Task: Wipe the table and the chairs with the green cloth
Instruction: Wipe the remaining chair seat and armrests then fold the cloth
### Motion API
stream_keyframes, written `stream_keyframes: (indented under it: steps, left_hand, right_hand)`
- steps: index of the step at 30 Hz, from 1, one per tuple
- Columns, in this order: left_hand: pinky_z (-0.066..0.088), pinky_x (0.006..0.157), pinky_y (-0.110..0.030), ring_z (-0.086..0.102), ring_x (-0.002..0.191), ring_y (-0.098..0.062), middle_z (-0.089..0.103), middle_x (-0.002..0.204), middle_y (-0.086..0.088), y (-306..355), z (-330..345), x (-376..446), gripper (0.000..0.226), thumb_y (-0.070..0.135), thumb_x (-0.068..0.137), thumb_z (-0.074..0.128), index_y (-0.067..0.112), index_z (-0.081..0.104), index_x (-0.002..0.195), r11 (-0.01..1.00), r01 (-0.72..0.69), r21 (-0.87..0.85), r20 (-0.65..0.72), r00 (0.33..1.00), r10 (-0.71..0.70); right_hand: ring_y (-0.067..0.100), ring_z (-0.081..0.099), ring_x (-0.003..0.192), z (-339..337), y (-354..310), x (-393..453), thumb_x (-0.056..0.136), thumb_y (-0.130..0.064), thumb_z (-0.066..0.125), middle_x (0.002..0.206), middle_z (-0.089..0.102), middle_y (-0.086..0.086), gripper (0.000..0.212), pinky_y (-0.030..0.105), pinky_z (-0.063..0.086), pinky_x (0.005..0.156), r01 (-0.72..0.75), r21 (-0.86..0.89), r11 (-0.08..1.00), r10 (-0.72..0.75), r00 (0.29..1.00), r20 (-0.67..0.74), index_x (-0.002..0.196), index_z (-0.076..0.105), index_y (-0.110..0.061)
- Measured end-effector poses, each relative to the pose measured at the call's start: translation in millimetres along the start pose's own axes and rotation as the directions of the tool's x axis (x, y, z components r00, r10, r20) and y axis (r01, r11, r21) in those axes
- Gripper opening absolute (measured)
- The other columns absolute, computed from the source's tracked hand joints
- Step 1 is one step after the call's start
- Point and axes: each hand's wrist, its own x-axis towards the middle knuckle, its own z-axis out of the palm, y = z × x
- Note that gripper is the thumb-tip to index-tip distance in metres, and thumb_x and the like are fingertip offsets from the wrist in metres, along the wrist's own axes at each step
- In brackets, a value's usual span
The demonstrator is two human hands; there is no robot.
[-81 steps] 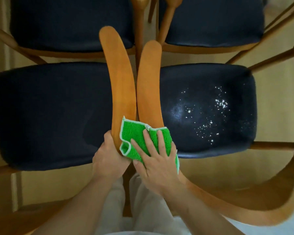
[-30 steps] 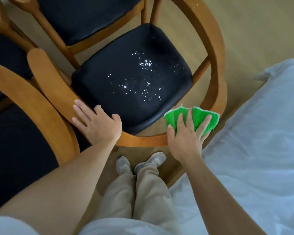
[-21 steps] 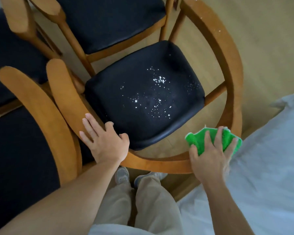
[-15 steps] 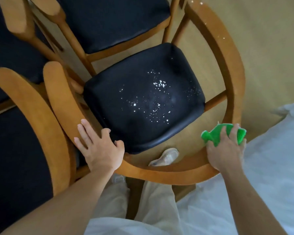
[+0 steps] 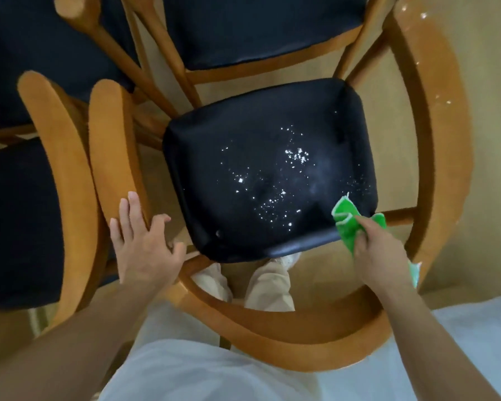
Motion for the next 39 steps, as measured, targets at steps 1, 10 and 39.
stream_keyframes:
  steps: [1, 10, 39]
  left_hand:
    - [0.002, 0.118, -0.053, -0.01, 0.149, -0.027, 0.0, 0.162, -0.014, 2.2, -1.8, -0.6, 0.04, 0.033, 0.082, 0.066, 0.022, 0.055, 0.119, 1.0, 0.006, -0.003, 0.011, 1.0, -0.006]
    - [0.013, 0.114, -0.045, 0.012, 0.146, -0.024, 0.014, 0.159, -0.008, -14.3, -29.4, 100.5, 0.085, 0.039, 0.088, 0.062, 0.016, 0.012, 0.152, 0.983, 0.01, -0.181, -0.187, 0.981, -0.044]
    - [0.01, 0.116, -0.04, 0.016, 0.147, -0.026, 0.021, 0.159, -0.014, -7.5, -25.0, 142.1, 0.088, 0.034, 0.075, 0.055, 0.007, 0.019, 0.152, 0.997, 0.08, 0.01, -0.306, 0.949, -0.074]
  right_hand:
    - [0.036, 0.058, 0.087, -0.3, -1.0, 14.0, 0.099, -0.012, 0.043, 0.103, 0.065, 0.02, 0.035, 0.035, 0.041, 0.074, 0.005, 0.082, 0.997, -0.005, 1.0, 0.01, 0.131, 0.056, -0.017]
    - [0.038, 0.056, 0.098, 42.0, -42.7, 156.7, 0.1, -0.028, 0.035, 0.109, 0.06, 0.013, 0.035, 0.036, 0.04, 0.077, 0.154, 0.238, 0.959, -0.136, 0.987, -0.091, 0.13, 0.052, -0.022]
    - [0.044, 0.018, 0.143, 163.7, -95.0, 222.5, 0.095, -0.053, 0.021, 0.16, 0.012, 0.006, 0.066, 0.057, 0.005, 0.114, 0.632, -0.434, 0.642, -0.632, 0.757, 0.167, 0.153, 0.012, -0.023]
